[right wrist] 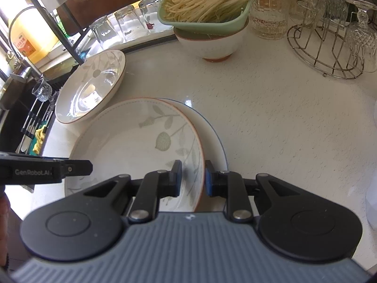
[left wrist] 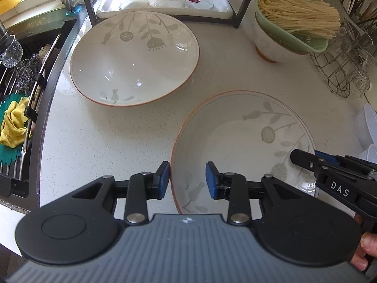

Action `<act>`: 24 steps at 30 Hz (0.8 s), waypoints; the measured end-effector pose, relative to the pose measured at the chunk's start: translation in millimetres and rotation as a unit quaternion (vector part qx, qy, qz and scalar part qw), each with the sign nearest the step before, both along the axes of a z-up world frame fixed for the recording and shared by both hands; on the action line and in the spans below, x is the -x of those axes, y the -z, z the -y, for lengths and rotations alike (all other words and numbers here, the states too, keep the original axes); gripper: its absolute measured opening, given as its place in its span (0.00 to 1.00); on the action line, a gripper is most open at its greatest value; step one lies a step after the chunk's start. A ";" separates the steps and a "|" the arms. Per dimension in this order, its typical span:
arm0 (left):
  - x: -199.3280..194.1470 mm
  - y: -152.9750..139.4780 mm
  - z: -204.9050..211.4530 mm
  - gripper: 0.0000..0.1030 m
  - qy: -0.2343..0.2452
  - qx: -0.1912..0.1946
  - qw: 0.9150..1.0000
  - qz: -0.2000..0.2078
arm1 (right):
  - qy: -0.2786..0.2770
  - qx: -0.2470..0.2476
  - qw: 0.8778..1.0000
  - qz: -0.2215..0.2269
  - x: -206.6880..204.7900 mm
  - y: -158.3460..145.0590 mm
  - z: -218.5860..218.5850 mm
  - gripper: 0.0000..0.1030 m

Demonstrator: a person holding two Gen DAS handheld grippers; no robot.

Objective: Organize plates and bowls
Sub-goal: 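Lift the leaf-pattern plate with both grippers and carry it over the rose-print plate, then lower the plate onto the rose-print plate and open both grippers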

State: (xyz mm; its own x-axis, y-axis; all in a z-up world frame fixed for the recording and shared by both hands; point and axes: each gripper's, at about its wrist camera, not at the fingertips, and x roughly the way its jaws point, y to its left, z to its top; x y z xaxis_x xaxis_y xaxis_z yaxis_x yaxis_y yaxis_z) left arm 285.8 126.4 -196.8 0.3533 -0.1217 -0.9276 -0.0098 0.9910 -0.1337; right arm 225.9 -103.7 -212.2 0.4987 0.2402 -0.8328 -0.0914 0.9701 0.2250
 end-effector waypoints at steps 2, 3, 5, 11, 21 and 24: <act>1.5 -5.5 1.7 0.42 0.000 0.000 1.000 0.005 | 0.002 0.008 1.000 0.010 0.8 -4.7 -0.1 0.23; 1.9 -8.2 3.0 0.44 -0.001 -0.001 1.000 0.008 | 0.002 0.009 1.000 0.016 0.7 -7.7 0.4 0.23; 3.5 -14.4 5.0 0.45 -0.002 -0.003 1.000 0.015 | 0.003 0.005 1.000 0.023 0.3 -13.4 2.6 0.23; 12.5 -38.5 13.1 0.45 -0.005 -0.002 0.999 0.041 | 0.004 -0.007 0.999 0.039 3.9 -30.0 10.8 0.23; 45.9 -98.5 30.6 0.45 -0.014 -0.010 0.992 0.125 | -0.007 -0.034 0.996 0.087 25.7 -71.9 29.1 0.23; 55.2 -113.1 35.1 0.45 -0.019 -0.008 0.990 0.139 | -0.012 -0.045 0.993 0.108 34.9 -87.7 33.7 0.23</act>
